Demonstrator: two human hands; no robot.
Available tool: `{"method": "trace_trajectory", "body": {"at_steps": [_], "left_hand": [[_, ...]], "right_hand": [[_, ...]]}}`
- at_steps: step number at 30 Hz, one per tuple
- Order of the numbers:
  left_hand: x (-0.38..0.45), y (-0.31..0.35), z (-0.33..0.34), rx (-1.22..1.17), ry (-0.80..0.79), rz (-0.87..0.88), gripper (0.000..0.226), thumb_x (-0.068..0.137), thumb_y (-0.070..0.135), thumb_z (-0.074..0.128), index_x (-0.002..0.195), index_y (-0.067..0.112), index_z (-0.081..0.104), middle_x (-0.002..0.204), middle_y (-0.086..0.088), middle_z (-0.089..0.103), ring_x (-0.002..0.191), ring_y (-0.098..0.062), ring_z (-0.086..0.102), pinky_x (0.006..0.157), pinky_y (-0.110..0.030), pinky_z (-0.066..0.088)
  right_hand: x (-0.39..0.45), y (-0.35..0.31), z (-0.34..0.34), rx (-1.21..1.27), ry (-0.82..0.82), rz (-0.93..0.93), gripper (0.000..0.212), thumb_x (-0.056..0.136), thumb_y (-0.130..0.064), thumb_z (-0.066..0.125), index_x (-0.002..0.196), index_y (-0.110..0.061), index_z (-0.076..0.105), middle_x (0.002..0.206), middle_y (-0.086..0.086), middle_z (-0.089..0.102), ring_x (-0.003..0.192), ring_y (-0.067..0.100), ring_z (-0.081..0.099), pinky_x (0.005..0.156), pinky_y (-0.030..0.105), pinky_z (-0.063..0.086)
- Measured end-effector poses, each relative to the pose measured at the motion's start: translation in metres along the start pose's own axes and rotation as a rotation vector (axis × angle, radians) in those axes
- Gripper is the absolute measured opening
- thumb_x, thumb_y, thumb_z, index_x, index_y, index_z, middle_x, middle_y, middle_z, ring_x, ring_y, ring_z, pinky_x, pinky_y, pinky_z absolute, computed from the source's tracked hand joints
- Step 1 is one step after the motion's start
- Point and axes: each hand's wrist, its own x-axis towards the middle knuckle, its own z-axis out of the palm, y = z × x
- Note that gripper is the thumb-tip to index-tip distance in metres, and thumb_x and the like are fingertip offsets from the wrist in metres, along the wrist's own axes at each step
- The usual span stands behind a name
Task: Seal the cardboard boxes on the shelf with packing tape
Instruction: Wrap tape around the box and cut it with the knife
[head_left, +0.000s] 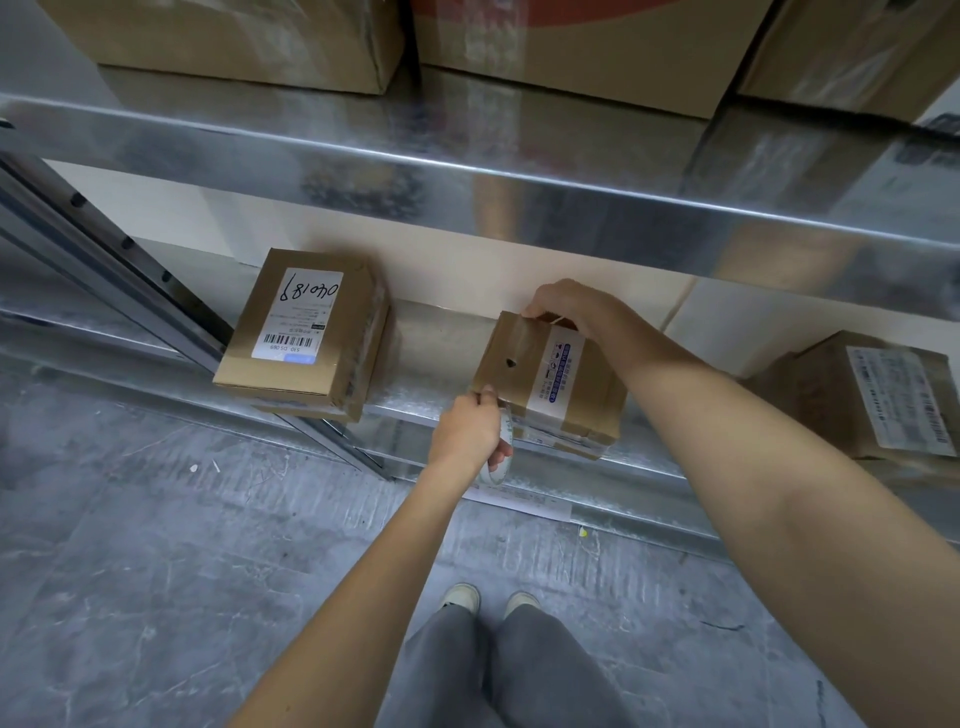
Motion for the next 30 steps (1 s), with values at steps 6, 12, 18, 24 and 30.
{"method": "trace_trajectory", "body": {"at_steps": [6,12,18,24,30], "left_hand": [[0.006,-0.002,-0.008,-0.072,-0.050,-0.046,0.039,0.104,0.040,0.032,0.122,0.011,0.052,0.056,-0.005,0.065,0.031,-0.014,0.046,0.041,-0.019,0.039],[0.008,-0.001,-0.009,-0.077,-0.078,-0.053,0.037,0.104,0.041,0.034,0.119,0.012,0.053,0.059,-0.007,0.065,0.030,-0.014,0.045,0.039,-0.020,0.039],[0.007,-0.002,-0.019,-0.182,-0.188,-0.078,0.042,0.103,0.042,0.038,0.121,0.008,0.053,0.068,-0.014,0.062,0.035,-0.020,0.046,0.038,-0.022,0.041],[0.010,-0.006,-0.020,-0.265,-0.287,-0.070,0.054,0.105,0.044,0.026,0.123,0.001,0.054,0.069,-0.012,0.061,0.037,-0.021,0.053,0.042,-0.021,0.045],[0.017,-0.005,-0.027,-0.208,-0.349,-0.097,0.056,0.106,0.045,0.022,0.129,0.001,0.049,0.078,-0.015,0.058,0.039,-0.020,0.057,0.040,-0.025,0.049]], "right_hand": [[0.000,0.008,0.000,-0.110,-0.050,0.095,0.015,0.087,-0.012,0.055,0.096,-0.004,0.063,0.104,0.018,0.067,0.093,0.033,0.063,0.096,0.044,0.049],[0.016,0.026,0.012,-0.041,0.175,-0.030,0.017,0.086,-0.008,0.056,0.099,0.002,0.061,0.089,0.015,0.063,0.084,0.032,0.064,0.069,0.033,0.054],[-0.013,0.055,0.033,-0.177,0.473,-0.675,0.029,0.102,-0.016,0.041,0.117,-0.005,0.063,0.119,0.012,0.063,0.113,0.024,0.057,0.093,0.024,0.041],[-0.061,0.107,0.041,-0.842,0.144,-1.028,0.067,0.099,-0.056,0.024,0.153,-0.017,0.020,0.160,-0.004,0.018,0.147,0.006,0.004,0.121,0.033,-0.002],[-0.056,0.115,0.043,-1.008,0.102,-1.032,0.068,0.099,-0.058,0.026,0.155,-0.024,0.008,0.161,-0.008,0.006,0.149,0.009,-0.004,0.119,0.039,-0.010]]}}
